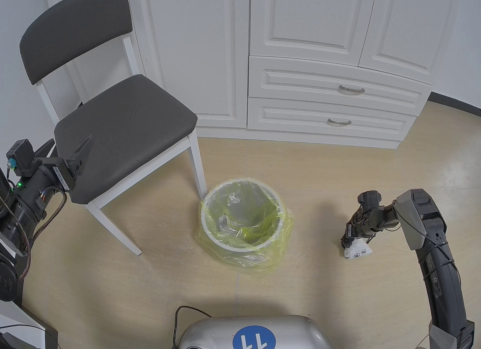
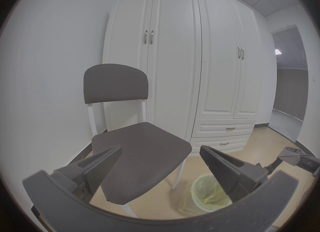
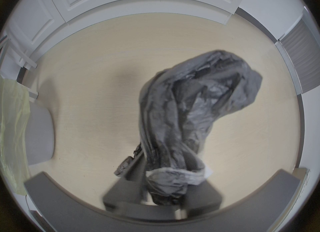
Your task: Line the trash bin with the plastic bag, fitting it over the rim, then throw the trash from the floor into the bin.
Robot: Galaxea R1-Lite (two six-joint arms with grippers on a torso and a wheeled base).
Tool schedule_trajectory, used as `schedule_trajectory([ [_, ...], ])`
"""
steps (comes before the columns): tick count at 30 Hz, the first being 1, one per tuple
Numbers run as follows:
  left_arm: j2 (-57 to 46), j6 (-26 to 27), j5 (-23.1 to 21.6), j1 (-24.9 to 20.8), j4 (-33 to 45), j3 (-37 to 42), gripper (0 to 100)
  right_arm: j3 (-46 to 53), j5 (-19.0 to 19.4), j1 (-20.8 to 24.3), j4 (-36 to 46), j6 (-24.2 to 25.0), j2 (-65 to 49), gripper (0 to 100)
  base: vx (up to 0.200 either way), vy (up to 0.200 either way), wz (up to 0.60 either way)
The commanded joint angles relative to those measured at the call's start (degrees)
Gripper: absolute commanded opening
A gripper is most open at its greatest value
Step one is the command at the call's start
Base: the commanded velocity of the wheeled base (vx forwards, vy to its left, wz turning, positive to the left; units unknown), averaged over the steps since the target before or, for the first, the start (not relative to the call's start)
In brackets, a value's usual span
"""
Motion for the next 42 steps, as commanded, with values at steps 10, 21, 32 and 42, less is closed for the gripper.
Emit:
schedule_trajectory([
  [10, 0.0, 0.3, -0.1, -0.4, -0.1, 0.3, 100, 0.0, -10.3, 0.6, 0.1, -4.6, -0.1, 0, 0.0, 0.0, 0.0],
  [21, -3.6, 2.2, -0.3, -0.5, 0.0, 0.4, 100, 15.7, -16.8, 3.8, -0.2, -5.0, -18.7, 0, 0.0, 0.0, 0.0],
  [32, -6.9, 5.0, -0.5, -1.1, 0.0, 0.8, 100, 33.5, -14.3, 8.8, -16.3, -6.0, -33.6, 0, 0.0, 0.0, 0.0],
  [42, -11.6, 6.7, 0.0, -4.8, 0.0, 0.3, 100, 49.1, -10.0, 13.1, -31.3, -8.2, -47.0, 0, 0.0, 0.0, 0.0],
])
